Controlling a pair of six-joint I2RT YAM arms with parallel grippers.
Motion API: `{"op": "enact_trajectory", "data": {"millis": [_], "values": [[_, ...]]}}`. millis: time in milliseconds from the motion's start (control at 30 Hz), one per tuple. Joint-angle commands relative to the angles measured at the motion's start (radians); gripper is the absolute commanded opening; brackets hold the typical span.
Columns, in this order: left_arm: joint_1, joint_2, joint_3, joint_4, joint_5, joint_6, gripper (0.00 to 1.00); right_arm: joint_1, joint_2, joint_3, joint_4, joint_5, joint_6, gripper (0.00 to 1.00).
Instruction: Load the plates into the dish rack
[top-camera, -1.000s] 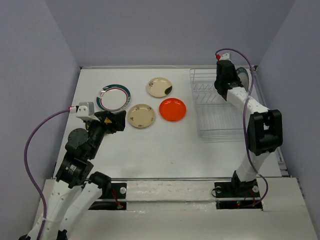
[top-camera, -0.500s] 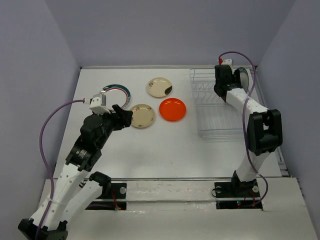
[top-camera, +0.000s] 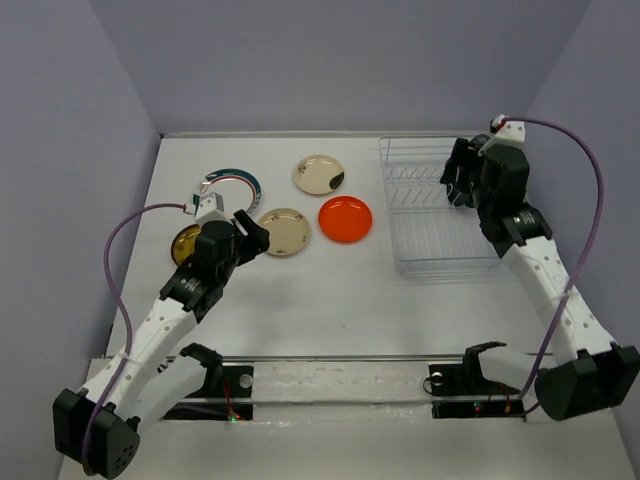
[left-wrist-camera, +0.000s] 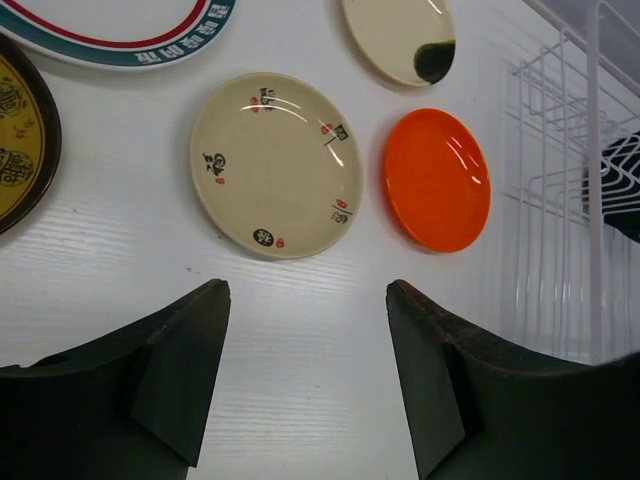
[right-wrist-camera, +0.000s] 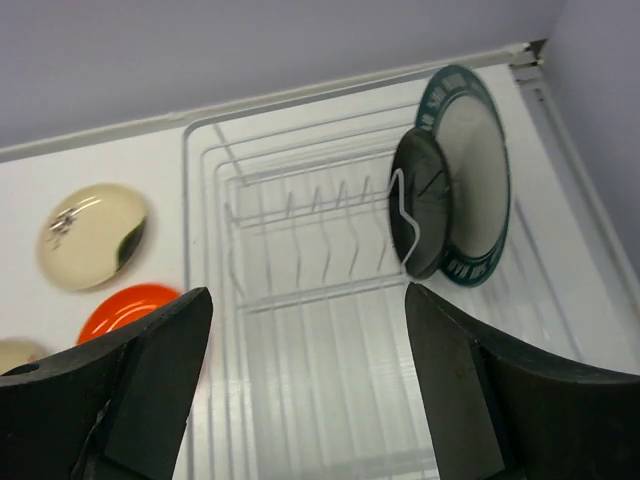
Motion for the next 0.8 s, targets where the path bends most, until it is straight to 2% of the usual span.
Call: {"op": "enact_trajectory", "data": {"millis": [0,200,500,767], "values": [[0.004,0.047,-0.003,0.056,-0.102,-0.046,0.76,0.009,-0.173,-0.184,0.071,-0.314,0.157,0.83],[0.015,0.128,-0.005,0.082,-0.132,-0.067,0.77,0.027,-0.348,-0.329,0.126,-0.555,0.267,0.84],[0.043,0.322,0.007,0.177,-0.092,-0.081,0.74,0.027,-0.456,-0.427,0.129,-0.6,0.275,0.84],[0.115,0.535,-0.02,0.367,-0.027,-0.118,0.59,0.027,-0.462,-0.446,0.132,-0.624,0.279,0.84]]}}
